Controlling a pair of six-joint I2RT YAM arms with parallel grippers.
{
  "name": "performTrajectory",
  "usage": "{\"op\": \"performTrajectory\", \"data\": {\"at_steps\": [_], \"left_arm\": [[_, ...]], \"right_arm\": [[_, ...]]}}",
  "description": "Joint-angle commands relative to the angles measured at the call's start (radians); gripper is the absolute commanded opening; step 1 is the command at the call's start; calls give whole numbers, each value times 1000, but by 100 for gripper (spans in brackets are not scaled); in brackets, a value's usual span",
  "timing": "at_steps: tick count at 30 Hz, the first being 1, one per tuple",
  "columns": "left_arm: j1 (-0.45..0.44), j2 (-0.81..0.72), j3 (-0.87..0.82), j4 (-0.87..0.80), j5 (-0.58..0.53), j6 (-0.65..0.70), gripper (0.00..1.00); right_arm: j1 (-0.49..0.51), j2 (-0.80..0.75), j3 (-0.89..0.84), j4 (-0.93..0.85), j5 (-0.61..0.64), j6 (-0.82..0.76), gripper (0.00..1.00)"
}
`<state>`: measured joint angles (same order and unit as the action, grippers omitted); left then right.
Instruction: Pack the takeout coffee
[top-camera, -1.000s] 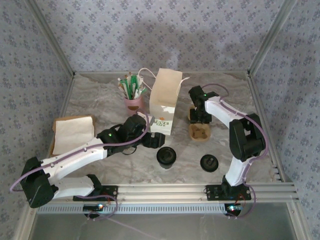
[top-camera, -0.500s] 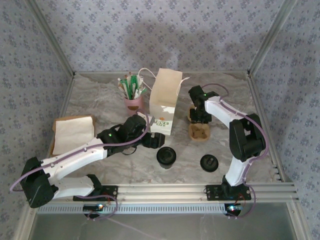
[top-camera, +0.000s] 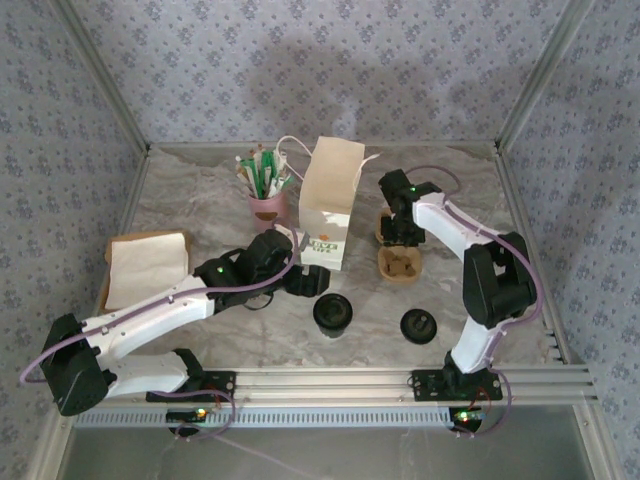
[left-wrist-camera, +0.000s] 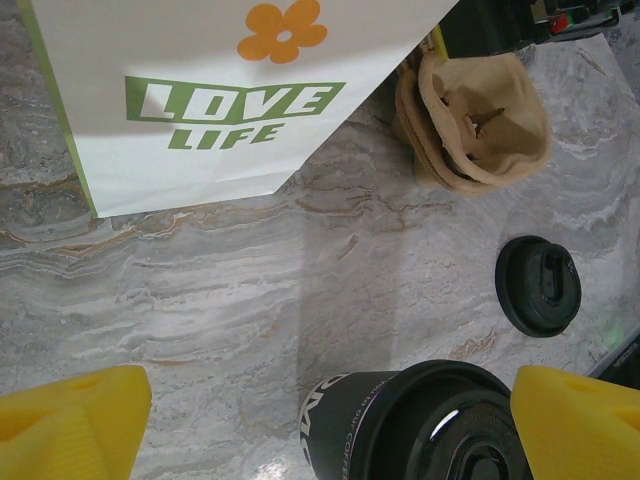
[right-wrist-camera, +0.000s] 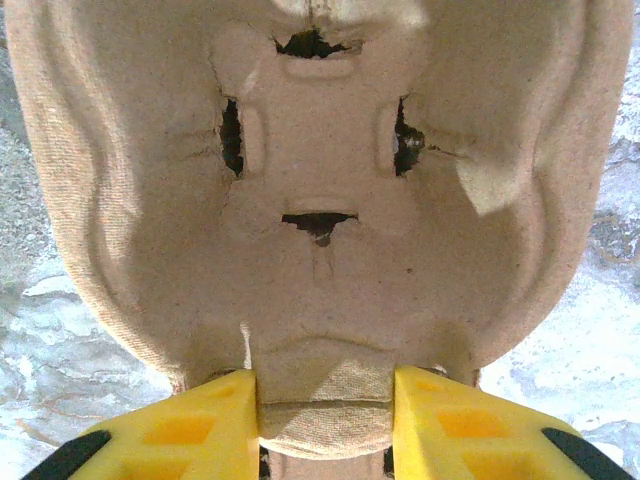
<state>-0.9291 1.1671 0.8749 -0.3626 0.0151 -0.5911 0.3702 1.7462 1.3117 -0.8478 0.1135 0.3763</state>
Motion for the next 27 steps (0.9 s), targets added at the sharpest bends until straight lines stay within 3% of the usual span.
{"op": "performTrajectory", "data": {"at_steps": [1,13,21,27], "left_arm": [[0,-14,-4,15,15,7,93],[1,-83,48,-84,-65,1,99],[10,-132,228,-305,-208,16,100],[70,-70,436,-435,-206,65,99]], "right_arm": [[6,-34,14,-35,-13,-2,37],[1,-174,-12,-56,-26,0,36],[-17,-347,-89,-47,-65,-6,36],[-49,-467,-147,-53,-127,-19,36]]}}
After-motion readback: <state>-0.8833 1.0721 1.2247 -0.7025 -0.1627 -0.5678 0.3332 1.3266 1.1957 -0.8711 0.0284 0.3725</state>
